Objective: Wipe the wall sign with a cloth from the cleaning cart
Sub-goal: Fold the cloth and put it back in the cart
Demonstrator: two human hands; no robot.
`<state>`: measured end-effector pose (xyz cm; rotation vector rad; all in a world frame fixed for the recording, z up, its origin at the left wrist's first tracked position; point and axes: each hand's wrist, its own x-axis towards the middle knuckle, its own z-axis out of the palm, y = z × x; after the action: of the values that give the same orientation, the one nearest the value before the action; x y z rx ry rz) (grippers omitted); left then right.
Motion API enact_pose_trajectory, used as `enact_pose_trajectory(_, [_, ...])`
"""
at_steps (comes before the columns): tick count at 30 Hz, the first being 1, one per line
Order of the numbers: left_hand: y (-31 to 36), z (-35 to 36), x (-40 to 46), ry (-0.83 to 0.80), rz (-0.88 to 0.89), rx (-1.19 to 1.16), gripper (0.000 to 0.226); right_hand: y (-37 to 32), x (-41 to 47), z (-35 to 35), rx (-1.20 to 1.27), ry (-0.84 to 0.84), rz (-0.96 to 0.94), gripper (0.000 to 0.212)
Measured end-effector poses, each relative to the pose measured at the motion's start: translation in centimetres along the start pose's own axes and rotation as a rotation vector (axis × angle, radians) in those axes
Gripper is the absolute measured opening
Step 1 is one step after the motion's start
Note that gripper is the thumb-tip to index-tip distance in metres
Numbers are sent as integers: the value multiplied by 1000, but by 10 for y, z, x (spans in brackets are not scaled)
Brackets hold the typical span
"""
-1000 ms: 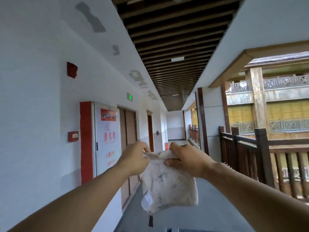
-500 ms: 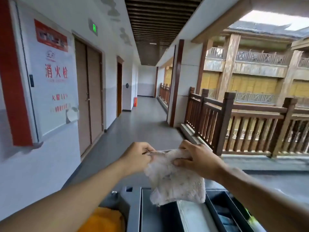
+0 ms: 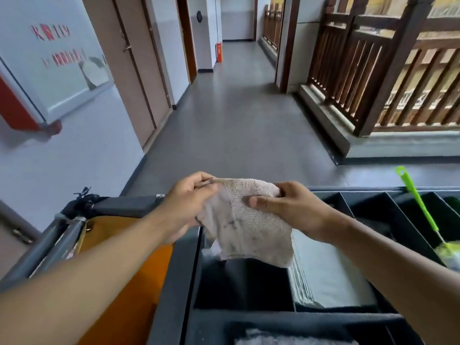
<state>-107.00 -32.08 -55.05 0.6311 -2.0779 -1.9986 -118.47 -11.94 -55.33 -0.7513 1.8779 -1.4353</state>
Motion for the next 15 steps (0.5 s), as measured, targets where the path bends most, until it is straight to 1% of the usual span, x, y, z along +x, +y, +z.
enact_pose_trajectory(3, [-13, -3, 7, -28, -89, 42, 16, 10, 11, 4, 183, -56, 98, 24])
enact_pose_trajectory(5, [-14, -6, 8, -37, -140, 93, 17, 14, 14, 7, 245, -95, 150, 22])
enact_pose_trajectory(8, [-15, -10, 12, -41, -173, 100, 18, 20, 14, 12, 288, -123, 203, 29])
enact_pose_trajectory(11, [-13, -5, 13, -28, -183, 192, 10, 23, 10, 18, 275, -62, 254, 37])
enact_pose_trajectory(12, [-13, -3, 13, -30, -191, 227, 6, 23, 10, 22, 244, -34, 280, 40])
enact_pose_trajectory(13, [-11, 1, 14, -34, -193, 268, 9, 21, 8, 24, 180, -7, 299, 45])
enact_pose_trajectory(15, [-10, 10, 15, -67, -172, 369, 25, 20, 7, 32, -35, 69, 337, 63])
